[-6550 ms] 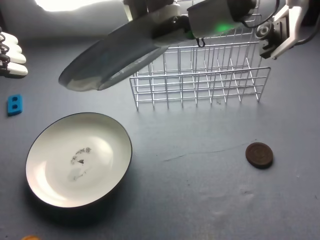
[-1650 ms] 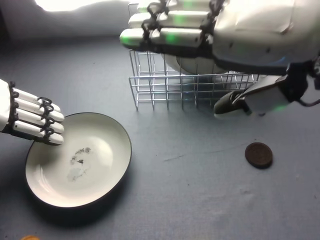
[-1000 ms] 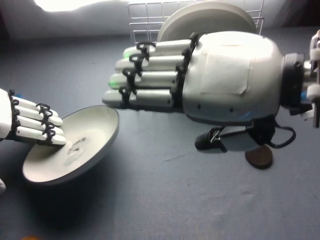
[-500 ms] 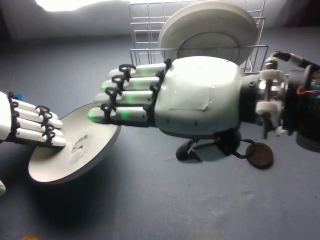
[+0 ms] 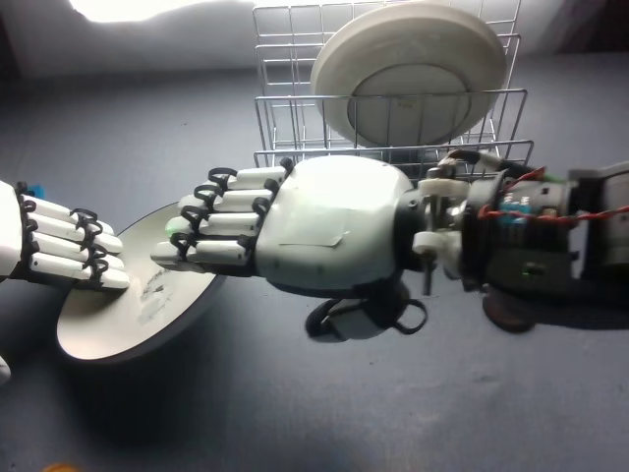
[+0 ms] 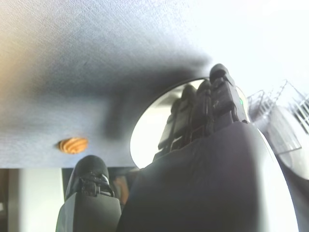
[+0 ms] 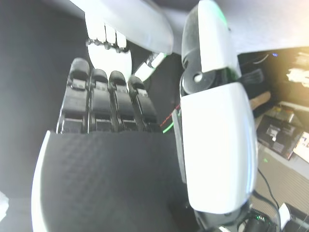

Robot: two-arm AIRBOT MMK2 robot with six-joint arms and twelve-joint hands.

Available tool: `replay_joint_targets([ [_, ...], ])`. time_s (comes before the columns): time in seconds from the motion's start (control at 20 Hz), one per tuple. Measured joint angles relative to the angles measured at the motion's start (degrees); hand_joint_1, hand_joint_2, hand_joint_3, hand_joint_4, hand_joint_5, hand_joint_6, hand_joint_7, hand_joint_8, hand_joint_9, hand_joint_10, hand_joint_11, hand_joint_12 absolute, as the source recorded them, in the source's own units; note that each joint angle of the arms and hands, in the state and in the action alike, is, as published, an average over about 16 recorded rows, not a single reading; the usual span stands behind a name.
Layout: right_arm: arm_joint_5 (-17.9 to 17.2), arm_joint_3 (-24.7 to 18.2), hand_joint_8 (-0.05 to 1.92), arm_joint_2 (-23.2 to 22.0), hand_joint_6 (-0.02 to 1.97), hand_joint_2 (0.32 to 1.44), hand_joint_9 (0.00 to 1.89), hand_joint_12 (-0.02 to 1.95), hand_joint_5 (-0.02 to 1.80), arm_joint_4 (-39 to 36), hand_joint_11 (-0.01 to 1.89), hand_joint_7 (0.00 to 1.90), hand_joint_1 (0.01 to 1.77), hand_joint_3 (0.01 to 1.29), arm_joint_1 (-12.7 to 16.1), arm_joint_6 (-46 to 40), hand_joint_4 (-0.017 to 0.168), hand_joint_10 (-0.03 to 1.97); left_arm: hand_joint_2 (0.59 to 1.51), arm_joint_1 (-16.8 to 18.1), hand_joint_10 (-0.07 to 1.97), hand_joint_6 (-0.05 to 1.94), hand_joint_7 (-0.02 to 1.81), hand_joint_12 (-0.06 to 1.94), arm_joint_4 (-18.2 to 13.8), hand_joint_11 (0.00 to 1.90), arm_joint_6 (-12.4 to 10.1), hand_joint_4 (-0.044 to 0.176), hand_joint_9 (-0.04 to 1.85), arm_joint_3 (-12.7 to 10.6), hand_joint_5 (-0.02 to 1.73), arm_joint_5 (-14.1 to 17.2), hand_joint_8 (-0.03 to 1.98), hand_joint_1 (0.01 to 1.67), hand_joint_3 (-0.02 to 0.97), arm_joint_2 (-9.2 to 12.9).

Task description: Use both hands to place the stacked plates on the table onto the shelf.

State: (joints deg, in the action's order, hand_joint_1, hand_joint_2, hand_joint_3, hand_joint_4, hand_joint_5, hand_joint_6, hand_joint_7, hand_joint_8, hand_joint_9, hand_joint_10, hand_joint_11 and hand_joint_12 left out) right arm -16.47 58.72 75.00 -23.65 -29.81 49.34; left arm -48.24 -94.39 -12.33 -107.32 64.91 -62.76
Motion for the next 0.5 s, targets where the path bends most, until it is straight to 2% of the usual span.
replay_joint_targets([
  [0.5, -2.25, 8.06, 0.02, 10.13, 0.02, 1.0, 0.01, 0.14, 0.02, 5.76, 0.01, 0.01, 1.2, 0.01, -1.87, 5.07, 0.003, 0.0, 1.104, 0.03, -0.03, -0.03, 0.02, -0.01, -0.09, 0.02, -0.01, -0.011, -0.02, -0.1, -0.01, 0.12, -0.01, 0.01, 0.01, -0.06],
])
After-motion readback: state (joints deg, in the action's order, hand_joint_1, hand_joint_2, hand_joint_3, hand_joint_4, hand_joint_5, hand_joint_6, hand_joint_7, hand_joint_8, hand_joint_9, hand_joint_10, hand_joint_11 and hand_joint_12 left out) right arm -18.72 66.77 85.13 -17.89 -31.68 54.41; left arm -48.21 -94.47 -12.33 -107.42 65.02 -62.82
